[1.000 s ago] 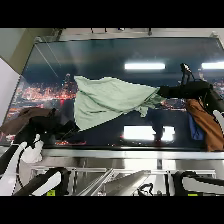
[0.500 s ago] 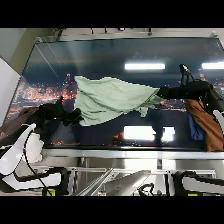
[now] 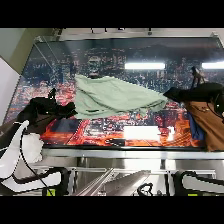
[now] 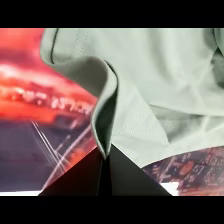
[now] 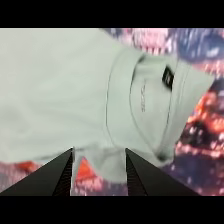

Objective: Fold the shirts.

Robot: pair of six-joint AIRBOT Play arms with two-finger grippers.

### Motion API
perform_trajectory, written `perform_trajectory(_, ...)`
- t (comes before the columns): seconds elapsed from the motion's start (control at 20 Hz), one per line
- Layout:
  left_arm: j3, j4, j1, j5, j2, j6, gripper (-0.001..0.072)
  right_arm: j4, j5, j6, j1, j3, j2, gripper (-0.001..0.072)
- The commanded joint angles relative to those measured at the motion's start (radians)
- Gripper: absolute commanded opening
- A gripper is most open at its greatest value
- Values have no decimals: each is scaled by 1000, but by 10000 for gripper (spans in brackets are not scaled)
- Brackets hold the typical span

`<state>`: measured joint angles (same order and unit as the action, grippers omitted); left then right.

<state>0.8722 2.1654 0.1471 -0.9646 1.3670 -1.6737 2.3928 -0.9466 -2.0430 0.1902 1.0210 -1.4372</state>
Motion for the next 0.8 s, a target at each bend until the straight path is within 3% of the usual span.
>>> perform_trajectory(0.0,5,-1,6,-5,-8,-2,17,5,-98,27,-3,-81,-9,367)
perform_trajectory(0.15,5,-1,8,-3,-8,-16,17,28,-81,79,-7,-213,45,382)
perform_trajectory(0.2,5,0,8,-3,-8,-20,17,32,-30,108,-19,-248,45,544)
perform_trajectory(0.25,5,0,7,-3,-8,-20,17,40,20,138,-27,-267,35,616)
perform_trajectory(0.4,5,0,8,-1,-8,-20,17,134,117,174,-57,-267,-18,608)
perform_trajectory(0.5,5,0,7,3,-8,-20,17,171,172,174,-96,-258,-45,492)
perform_trajectory(0.7,5,-1,8,3,-8,-22,17,185,232,193,-116,-202,-51,476)
perform_trajectory(0.75,5,0,8,3,-8,-30,17,185,234,193,-115,-190,-51,367)
